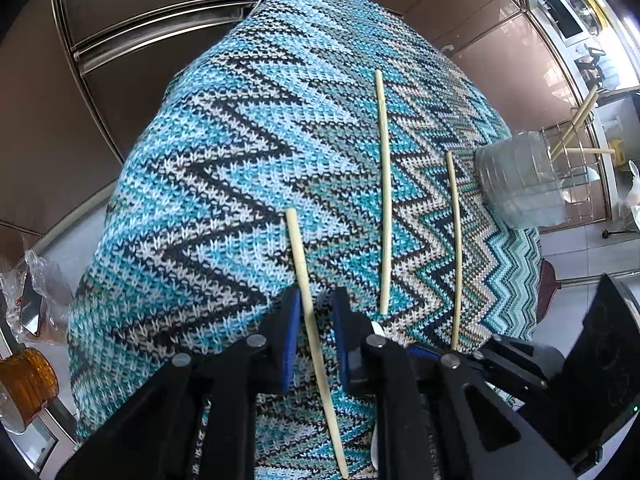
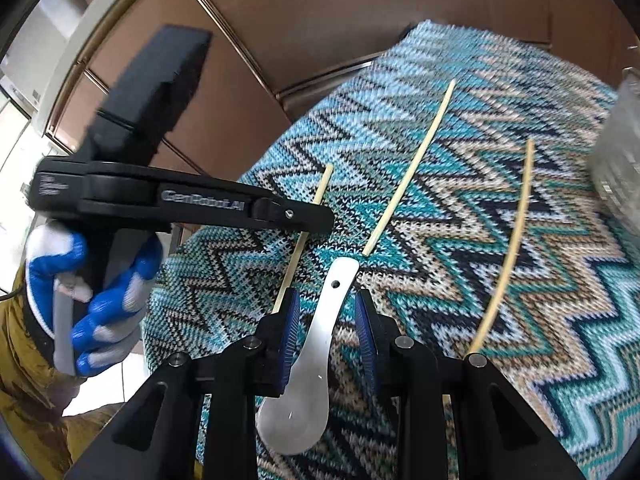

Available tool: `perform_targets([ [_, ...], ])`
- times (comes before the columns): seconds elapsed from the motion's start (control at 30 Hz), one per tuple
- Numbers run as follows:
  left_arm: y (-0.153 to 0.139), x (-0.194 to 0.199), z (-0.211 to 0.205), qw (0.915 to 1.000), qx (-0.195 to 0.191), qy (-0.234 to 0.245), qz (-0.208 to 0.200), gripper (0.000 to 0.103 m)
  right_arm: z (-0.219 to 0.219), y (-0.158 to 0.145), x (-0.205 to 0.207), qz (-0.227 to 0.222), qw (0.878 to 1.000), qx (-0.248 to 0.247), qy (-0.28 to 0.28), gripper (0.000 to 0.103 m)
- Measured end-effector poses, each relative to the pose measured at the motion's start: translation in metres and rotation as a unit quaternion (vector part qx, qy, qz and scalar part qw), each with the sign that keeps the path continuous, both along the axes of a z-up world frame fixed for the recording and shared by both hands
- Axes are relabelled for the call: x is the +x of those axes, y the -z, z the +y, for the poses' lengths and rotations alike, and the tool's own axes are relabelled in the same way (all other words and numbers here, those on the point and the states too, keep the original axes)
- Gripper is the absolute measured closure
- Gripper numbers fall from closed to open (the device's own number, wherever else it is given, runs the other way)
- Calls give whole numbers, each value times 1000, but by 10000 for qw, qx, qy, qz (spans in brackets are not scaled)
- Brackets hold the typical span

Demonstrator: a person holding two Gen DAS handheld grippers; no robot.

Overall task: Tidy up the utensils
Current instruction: 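Grasp the white ceramic spoon with the right tool while the left grasps a chopstick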

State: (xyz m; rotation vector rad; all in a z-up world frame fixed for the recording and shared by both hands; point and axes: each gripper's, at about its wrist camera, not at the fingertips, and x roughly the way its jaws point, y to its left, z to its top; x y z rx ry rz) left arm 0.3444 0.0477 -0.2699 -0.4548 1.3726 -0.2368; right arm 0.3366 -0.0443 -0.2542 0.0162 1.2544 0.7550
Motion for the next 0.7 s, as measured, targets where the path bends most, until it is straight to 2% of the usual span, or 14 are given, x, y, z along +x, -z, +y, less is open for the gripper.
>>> perform_targets([
  [0.17,1,0,1,10000,-22,10,-32,91,11,11,11,189,9997,-37,-140,73],
  [0.27,1,0,1,10000,-19,36,-70,92,18,20,16,285,9993,-91,-213,84],
  [0.37,1,-1,2,9999,3,53,-110,93,18,21,15,309,9993,19,-187,84],
  [0.7,-1,-6,-2,9995,198,48,-260,96,-9,-11,-11,-154,9996,224,-57,88],
])
